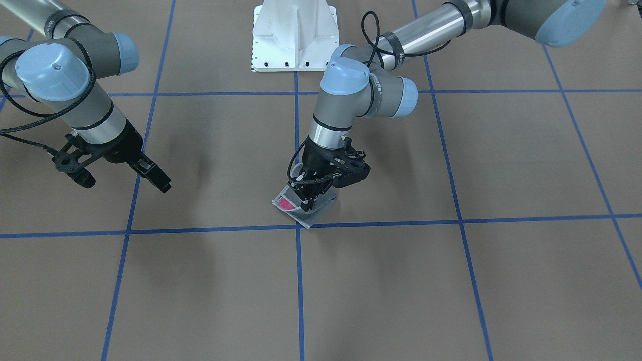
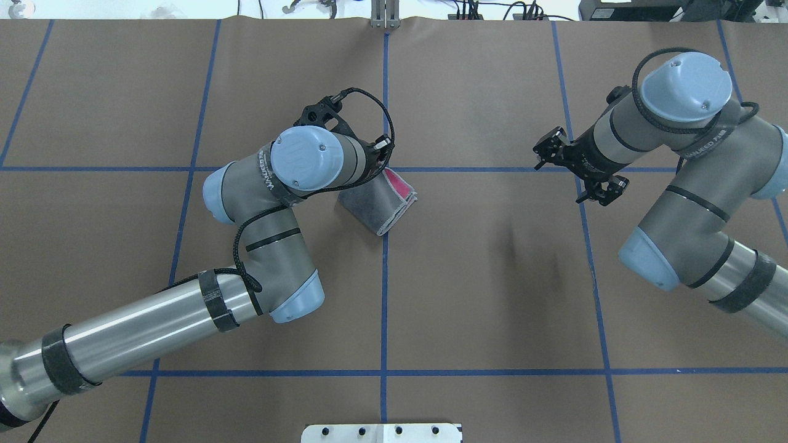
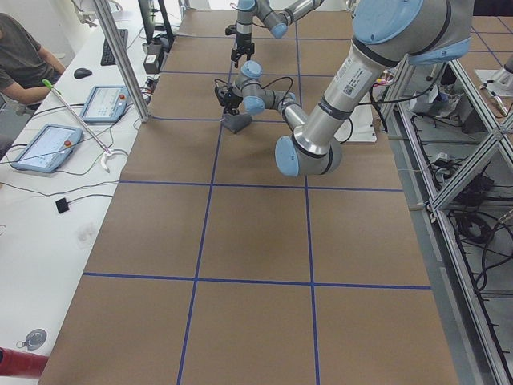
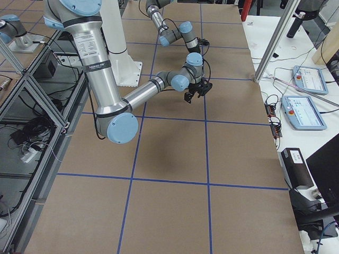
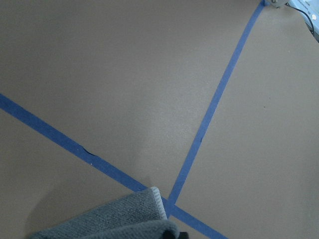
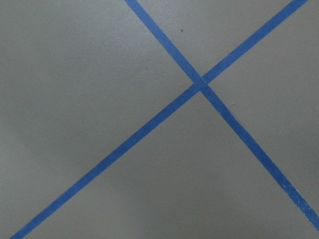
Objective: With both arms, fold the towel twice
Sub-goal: 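Release the towel and raise the left gripper while the right gripper approaches, then lower the right gripper onto the folded towel's edge and pinch it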
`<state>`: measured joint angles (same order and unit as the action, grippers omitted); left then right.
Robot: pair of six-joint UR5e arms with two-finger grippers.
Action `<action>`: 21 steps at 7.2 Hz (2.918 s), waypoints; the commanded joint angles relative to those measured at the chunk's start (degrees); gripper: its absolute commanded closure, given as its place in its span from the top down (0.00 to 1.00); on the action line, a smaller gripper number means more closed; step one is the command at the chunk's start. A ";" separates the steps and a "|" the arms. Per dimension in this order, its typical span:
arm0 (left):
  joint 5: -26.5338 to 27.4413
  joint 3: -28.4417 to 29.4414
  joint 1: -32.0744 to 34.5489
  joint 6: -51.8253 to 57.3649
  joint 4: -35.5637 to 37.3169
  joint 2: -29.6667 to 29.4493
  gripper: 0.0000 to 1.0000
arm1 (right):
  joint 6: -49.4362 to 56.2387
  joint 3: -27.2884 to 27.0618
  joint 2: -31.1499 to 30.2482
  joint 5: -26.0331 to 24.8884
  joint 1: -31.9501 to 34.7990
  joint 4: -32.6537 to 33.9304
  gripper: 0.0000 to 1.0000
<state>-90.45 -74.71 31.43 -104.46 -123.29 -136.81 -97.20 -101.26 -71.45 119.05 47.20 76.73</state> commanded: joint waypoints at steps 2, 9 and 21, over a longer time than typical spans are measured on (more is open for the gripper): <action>0.10 4.92 0.91 1.36 -1.69 -2.23 1.00 | -0.09 -0.17 0.00 -0.05 -0.09 0.00 1.00; -11.91 -5.57 6.17 1.62 -1.26 4.21 1.00 | -6.75 3.15 9.28 -5.20 -7.72 -0.17 1.00; -14.14 -21.70 7.06 5.32 -1.17 22.73 0.99 | 13.95 23.91 21.54 -16.92 -15.91 -25.14 0.64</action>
<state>-104.59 -96.49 38.51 -99.14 -124.49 -114.02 -87.77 -77.52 -49.27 102.30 31.32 51.60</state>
